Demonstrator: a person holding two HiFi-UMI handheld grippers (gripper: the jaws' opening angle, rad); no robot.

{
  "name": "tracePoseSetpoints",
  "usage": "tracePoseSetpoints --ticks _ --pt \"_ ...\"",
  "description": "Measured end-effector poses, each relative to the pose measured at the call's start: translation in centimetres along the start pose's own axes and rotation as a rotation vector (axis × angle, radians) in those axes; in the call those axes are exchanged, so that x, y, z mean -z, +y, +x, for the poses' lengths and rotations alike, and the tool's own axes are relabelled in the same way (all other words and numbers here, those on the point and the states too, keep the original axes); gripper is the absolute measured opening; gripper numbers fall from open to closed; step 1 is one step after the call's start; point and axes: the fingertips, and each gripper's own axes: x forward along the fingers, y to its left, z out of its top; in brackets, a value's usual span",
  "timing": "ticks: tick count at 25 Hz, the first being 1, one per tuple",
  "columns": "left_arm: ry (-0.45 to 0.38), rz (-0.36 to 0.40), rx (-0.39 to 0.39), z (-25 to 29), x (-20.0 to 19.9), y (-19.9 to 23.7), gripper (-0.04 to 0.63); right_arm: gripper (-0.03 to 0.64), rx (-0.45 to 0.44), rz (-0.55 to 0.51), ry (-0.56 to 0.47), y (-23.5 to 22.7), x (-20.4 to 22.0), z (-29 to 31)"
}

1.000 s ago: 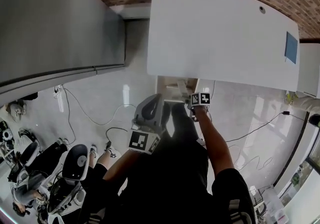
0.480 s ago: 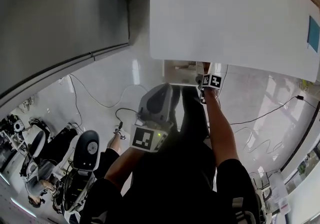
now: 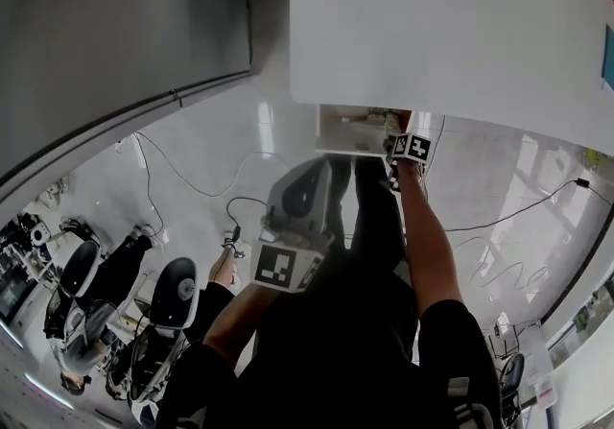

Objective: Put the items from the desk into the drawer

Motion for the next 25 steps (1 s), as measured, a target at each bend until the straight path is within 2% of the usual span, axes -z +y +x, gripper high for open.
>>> tracePoseSetpoints --ticks 8,12,14,16,20,25 --pt "-0.014 -0.005 0.000 -1.1 -0.6 -0.5 0.000 0.233 0.021 -0.021 -0.040 0.5 -0.2 -2.2" --pt "-0.041 -0.006 0.008 -0.2 -1.0 -0.1 0.000 0.232 -0.019 -0.031 -0.089 1.9 -1.8 -3.6" --pt "-0.061 0.003 0.013 0.0 -1.4 -0.1 0.000 0.205 -0.052 -0.073 -0.150 3.2 -3.3 -5.4" --pt "-0.080 0.022 0.016 -0.1 -1.9 -0.4 0.000 0.136 -0.091 -0.109 -0.224 4.3 -4.8 -8.1" --pt "-0.121 0.058 0.030 -0.7 -4.1 -1.5 0.000 0.047 -0.144 -0.149 -0.411 6.3 -7.2 -15.9" --pt "-0.184 0.075 0.032 -1.7 -7.4 -2.2 0.000 0.010 -0.179 -0.307 -0.672 11.3 -10.9 -27.6"
